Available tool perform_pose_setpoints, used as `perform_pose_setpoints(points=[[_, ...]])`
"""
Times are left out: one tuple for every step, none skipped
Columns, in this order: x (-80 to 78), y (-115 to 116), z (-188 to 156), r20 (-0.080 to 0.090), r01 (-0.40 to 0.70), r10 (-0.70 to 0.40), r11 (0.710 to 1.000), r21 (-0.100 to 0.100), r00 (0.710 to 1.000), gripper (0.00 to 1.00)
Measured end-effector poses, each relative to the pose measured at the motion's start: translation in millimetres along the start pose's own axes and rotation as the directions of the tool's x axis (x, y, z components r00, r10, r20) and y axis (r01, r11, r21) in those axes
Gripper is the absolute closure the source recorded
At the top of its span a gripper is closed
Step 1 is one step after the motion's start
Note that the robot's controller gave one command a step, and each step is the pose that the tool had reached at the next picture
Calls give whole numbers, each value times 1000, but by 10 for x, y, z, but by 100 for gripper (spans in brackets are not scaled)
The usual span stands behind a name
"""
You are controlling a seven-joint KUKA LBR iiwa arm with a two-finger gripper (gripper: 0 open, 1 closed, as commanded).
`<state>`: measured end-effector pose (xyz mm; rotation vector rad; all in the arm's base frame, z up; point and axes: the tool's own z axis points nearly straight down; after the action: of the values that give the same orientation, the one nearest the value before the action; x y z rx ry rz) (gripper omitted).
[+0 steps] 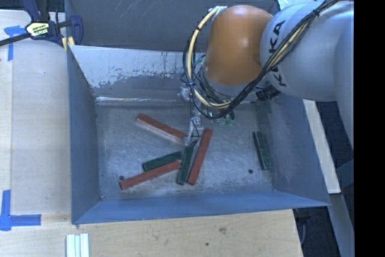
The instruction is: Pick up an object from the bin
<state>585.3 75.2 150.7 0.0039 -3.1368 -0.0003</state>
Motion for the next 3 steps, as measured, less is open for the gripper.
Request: perform_pose_setpoints(points=[[-317, 200, 844, 4, -122, 122, 993, -1, 993, 0], [82, 449, 496, 6, -417, 417, 909, -4, 909, 0], [-19, 232, 452, 8, -656, 656, 755, -5, 755, 0]])
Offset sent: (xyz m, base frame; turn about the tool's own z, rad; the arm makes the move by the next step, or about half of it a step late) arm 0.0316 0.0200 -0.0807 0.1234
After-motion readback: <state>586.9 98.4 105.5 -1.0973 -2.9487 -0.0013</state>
